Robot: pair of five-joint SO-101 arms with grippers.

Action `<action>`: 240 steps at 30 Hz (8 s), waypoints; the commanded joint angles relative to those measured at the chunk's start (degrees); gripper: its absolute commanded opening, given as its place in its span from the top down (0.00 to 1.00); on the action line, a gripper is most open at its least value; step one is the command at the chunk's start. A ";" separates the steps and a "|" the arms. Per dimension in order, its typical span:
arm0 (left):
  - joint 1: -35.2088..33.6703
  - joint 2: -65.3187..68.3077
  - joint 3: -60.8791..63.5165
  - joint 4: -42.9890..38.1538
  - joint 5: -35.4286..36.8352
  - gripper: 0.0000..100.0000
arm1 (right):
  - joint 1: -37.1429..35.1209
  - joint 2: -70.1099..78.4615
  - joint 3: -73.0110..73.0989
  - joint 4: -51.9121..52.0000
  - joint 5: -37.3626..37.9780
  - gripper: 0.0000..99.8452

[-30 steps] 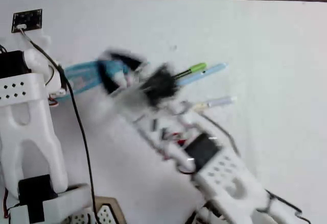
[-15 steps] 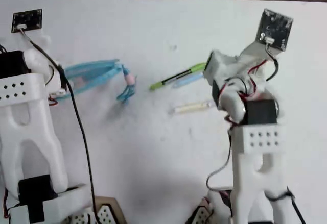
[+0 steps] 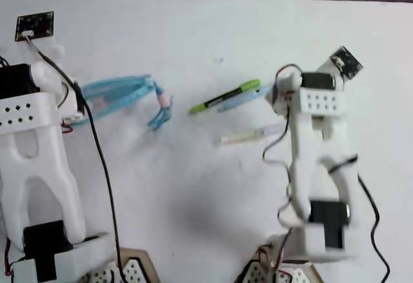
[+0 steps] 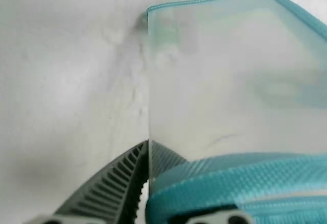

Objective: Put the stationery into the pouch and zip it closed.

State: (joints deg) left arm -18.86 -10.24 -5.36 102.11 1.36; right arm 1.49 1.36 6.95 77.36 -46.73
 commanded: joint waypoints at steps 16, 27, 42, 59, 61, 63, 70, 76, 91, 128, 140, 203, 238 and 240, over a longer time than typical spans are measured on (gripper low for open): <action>-0.31 1.01 -0.35 -0.26 0.35 0.98 | 5.14 38.29 -27.08 -2.95 -13.36 0.81; -0.22 1.01 -0.35 -0.26 0.35 0.98 | 6.02 39.87 -29.01 -0.04 -5.19 0.96; -0.13 1.01 -0.35 -0.26 0.26 0.98 | 5.32 13.85 -41.05 18.51 6.07 0.98; 0.48 1.01 -0.35 -0.09 0.26 0.98 | -21.49 -24.92 -42.46 4.70 11.69 0.98; 0.48 1.01 -0.35 -0.09 0.26 0.98 | -24.48 -24.84 -39.30 0.84 11.69 0.98; 0.48 1.01 -0.35 -0.09 0.35 0.98 | -26.68 -24.84 -33.58 -4.53 11.78 0.98; 0.48 1.01 -0.35 -0.09 0.35 0.98 | -28.62 -29.32 -7.30 -32.04 12.31 0.98; 0.48 1.01 -0.35 -0.18 0.44 0.98 | -29.23 -33.01 7.21 -54.02 15.38 0.98; 0.48 1.01 -0.35 -0.26 0.44 0.98 | -32.84 -33.54 -1.14 -56.31 17.05 0.98; 0.48 1.01 -0.35 -0.26 0.53 0.98 | -47.87 -32.84 25.41 -65.10 40.88 0.87; 0.48 1.01 -0.35 -0.26 0.53 0.98 | -39.16 -36.62 16.53 -53.41 27.78 0.70; 0.48 1.10 -0.35 -0.62 0.53 0.98 | -1.45 59.65 -90.02 11.47 4.04 0.78; 0.22 1.01 -0.35 -0.62 0.62 0.98 | 0.40 50.86 -93.54 24.04 15.38 0.98; 0.22 1.01 -0.35 -0.62 0.62 0.98 | 0.31 44.53 -93.01 24.13 15.47 0.98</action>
State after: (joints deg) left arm -18.77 -10.24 -5.36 102.11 1.36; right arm 1.67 57.01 -84.22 99.96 -31.78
